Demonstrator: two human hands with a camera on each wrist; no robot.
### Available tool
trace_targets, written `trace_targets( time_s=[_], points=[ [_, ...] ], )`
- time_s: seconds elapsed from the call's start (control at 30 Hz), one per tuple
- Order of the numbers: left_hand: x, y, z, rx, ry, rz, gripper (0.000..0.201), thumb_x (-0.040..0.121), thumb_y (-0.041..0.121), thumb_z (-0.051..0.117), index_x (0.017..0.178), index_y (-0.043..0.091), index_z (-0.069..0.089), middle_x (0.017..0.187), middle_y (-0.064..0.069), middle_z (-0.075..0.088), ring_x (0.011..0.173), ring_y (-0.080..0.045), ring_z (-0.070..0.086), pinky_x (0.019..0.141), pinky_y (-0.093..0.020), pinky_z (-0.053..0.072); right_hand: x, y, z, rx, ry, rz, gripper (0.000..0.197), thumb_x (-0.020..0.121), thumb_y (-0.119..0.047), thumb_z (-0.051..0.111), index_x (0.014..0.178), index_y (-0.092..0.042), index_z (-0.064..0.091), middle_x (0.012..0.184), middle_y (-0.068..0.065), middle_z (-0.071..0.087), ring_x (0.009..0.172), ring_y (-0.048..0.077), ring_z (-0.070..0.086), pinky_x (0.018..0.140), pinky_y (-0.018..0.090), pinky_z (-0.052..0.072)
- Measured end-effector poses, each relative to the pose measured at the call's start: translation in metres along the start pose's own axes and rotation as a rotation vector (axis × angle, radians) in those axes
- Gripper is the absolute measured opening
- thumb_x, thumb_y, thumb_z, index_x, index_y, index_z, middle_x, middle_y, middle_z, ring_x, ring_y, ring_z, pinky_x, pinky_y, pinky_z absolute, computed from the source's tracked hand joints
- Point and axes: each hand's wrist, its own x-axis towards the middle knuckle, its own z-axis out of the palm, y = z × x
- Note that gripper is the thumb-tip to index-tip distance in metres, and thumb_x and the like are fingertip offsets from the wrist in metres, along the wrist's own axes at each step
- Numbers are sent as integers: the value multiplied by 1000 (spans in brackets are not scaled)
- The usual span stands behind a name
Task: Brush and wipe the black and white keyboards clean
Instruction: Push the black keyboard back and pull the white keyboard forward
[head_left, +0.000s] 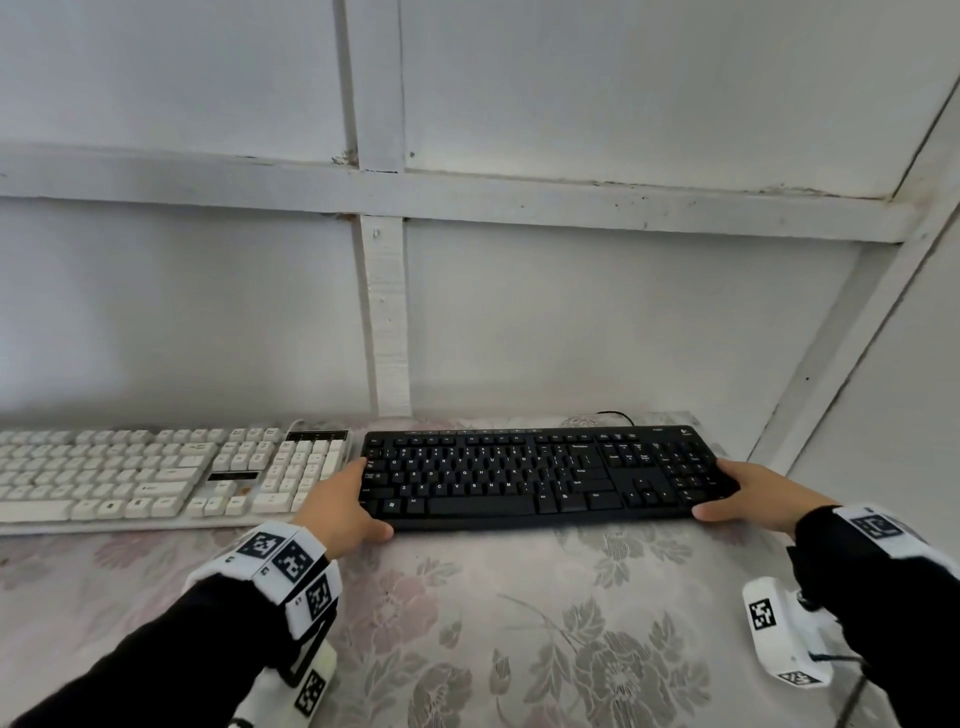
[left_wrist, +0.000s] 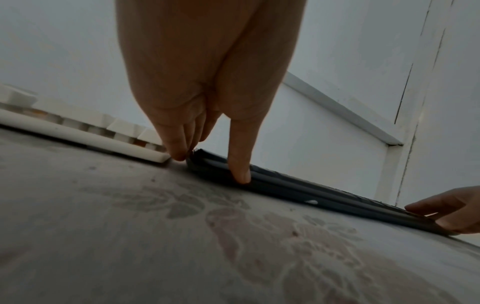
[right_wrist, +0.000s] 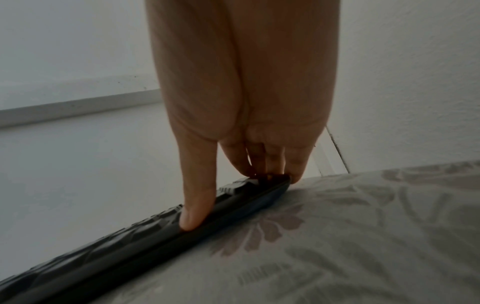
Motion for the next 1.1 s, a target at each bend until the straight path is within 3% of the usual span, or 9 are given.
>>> trace_targets(
  time_s=[0.1,0.37,0.53,0.67,0.8,0.97,1.1],
  points=[
    [-1,4,-2,7,14,4,77,77,16,74,141,13,33,135,-2,51,121,-19,49,99,-24,36,5,-3,1,-23,11,-1,44,75,-10,78,114,-10,58,98,0,67,90,15,61,71,16,41],
    [-2,6,-1,41,-7,-18,79,80,19,72,144,12,25,144,-6,41,130,-22,42,104,-28,35,9,-4,1,-55,17,20,42,76,-9,77,114,-7,58,100,4,67,94,20,61,71,17,42],
    [-1,6,-2,79,-27,-15,81,83,22,69,147,12,19,148,-7,36,134,-22,38,106,-29,33,6,-6,2,-63,18,32,48,76,-9,77,120,-8,56,108,7,66,102,23,60,86,28,41],
    [0,9,-3,93,-33,-15,70,85,20,66,142,12,28,143,-7,43,129,-22,43,103,-28,36,3,-5,2,-95,38,44,47,77,-11,77,119,-7,57,109,8,67,102,23,61,90,31,43],
    [1,12,-5,108,-38,-25,66,85,20,66,140,11,31,140,-7,45,127,-23,45,102,-27,36,0,-9,4,-149,51,58,44,79,-15,75,118,-6,55,110,8,64,101,22,60,85,29,41],
    [-1,12,-3,125,-30,-16,64,86,21,64,140,12,30,141,-7,45,127,-22,45,101,-28,37,-4,-17,5,-246,52,102,46,83,-21,71,121,-4,51,115,8,60,103,22,56,88,29,40],
    [-5,13,-4,137,-19,26,63,86,19,64,139,11,30,138,-7,47,126,-21,46,99,-26,38,-8,-27,11,-350,84,123,39,83,-19,70,114,-2,53,118,14,59,104,26,57,80,28,41]
  ],
)
